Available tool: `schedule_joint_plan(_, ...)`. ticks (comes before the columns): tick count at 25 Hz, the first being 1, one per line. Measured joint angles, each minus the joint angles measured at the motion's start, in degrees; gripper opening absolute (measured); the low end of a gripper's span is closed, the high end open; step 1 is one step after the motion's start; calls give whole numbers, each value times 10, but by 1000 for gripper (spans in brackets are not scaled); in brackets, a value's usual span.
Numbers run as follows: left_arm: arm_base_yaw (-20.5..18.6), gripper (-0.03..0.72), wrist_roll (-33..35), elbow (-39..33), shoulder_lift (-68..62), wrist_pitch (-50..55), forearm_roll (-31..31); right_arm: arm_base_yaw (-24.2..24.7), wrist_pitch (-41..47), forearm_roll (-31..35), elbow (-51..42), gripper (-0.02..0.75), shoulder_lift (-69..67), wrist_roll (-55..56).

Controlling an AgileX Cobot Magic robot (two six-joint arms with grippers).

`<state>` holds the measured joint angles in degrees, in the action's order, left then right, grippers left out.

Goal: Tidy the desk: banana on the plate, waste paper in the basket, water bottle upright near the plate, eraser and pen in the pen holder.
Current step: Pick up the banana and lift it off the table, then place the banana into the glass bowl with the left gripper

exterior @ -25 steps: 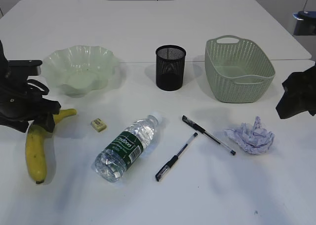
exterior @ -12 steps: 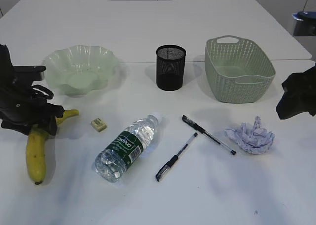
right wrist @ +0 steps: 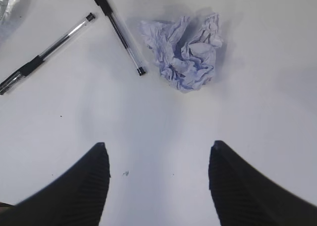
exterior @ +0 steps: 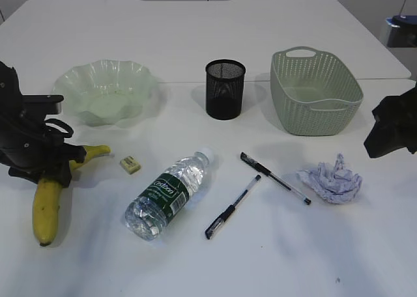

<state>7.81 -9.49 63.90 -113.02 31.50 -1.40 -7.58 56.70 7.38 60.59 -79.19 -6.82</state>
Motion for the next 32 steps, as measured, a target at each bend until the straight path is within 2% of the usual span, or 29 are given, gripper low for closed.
schedule_joint_plan(5,0,281,0,0,26,6,0,0,0,0,0,470,0,0)
schedule_joint_plan(10,0,281,0,0,112,-9,-9,0,0,0,0,470,0,0)
schedule_joint_plan(14,0,280,0,8,172,-62,-49,0,0,0,0,469,0,0)
schedule_joint_plan(17,0,280,0,49,170,-67,-84,0,0,0,0,469,0,0)
schedule_joint_plan(24,-1,279,-9,237,60,6,-105,0,7,1,0,470,0,0)
schedule_joint_plan(32,-5,279,-71,473,-115,61,-105,0,15,3,0,469,0,0)
